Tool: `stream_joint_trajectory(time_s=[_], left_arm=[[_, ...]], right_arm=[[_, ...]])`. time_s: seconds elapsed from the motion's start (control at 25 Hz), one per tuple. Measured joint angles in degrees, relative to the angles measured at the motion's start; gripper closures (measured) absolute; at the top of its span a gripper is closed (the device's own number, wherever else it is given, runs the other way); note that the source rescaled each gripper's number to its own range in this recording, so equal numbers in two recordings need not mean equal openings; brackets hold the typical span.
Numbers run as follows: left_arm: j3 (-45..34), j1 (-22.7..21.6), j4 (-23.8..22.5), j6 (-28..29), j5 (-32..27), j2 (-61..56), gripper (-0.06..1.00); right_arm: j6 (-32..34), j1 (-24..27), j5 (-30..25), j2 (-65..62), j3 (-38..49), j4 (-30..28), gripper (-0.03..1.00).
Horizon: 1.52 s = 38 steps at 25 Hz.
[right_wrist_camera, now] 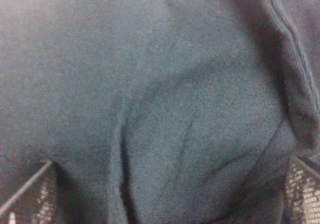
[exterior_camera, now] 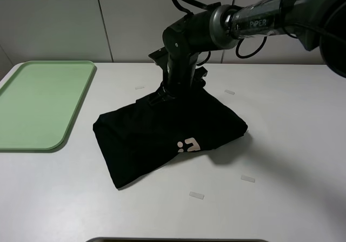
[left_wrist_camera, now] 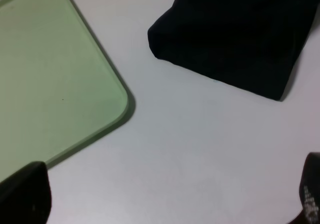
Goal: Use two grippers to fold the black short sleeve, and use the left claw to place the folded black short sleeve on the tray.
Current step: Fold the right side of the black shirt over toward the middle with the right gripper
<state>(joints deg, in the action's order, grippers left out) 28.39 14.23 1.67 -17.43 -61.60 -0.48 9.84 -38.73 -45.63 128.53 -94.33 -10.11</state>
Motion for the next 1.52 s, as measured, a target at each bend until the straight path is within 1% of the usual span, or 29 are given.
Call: stream_joint_trajectory(time_s=[0.16,0.4,0.56,0.68,0.8,0.92,1.08,1.24,1.36,1.52], left_arm=[[0.0,0.0,0.0,0.0,0.0,0.0,-0.06],[0.0,0.0,0.0,0.0,0.0,0.0,-0.06],[0.0,0.0,0.0,0.0,0.0,0.0,-0.06],[0.0,0.0,0.0,0.0,0.0,0.0,-0.06],[0.0,0.0,0.0,-0.1,0.0,0.0,-0.06],[0.0,0.0,0.0,-0.1,0.0,0.0,-0.06],[0.0,0.0,0.0,-0.1,0.0,0.0,-0.06],[0.0,0.0,0.0,-0.1,0.0,0.0,-0.06],[0.0,0.0,0.0,-0.1,0.0,0.0,-0.06],[0.0,0.0,0.0,-0.1,0.0,0.0,-0.06]], right_arm=[[0.0,0.1,0.1,-2.8,0.0,-3.3,-0.03],[0.0,4.8,0.1,-6.2,0.0,-9.5,-0.03],[0.0,8.1,0.7,-5.8,0.0,-10.6,-0.03],[0.0,8.9,3.4,-4.7,0.0,-10.7,-0.03],[0.0,8.7,5.5,-2.8,0.0,-8.6,-0.03],[0.0,7.5,7.3,-0.9,0.0,-6.2,-0.03],[0.0,4.9,10.3,0.5,0.0,-4.6,-0.03],[0.0,3.3,11.8,0.6,0.0,-4.3,-0.03],[0.0,2.0,11.8,0.6,0.0,-3.6,-0.03],[-1.2,0.1,8.8,0.6,0.0,-1.8,-0.03]])
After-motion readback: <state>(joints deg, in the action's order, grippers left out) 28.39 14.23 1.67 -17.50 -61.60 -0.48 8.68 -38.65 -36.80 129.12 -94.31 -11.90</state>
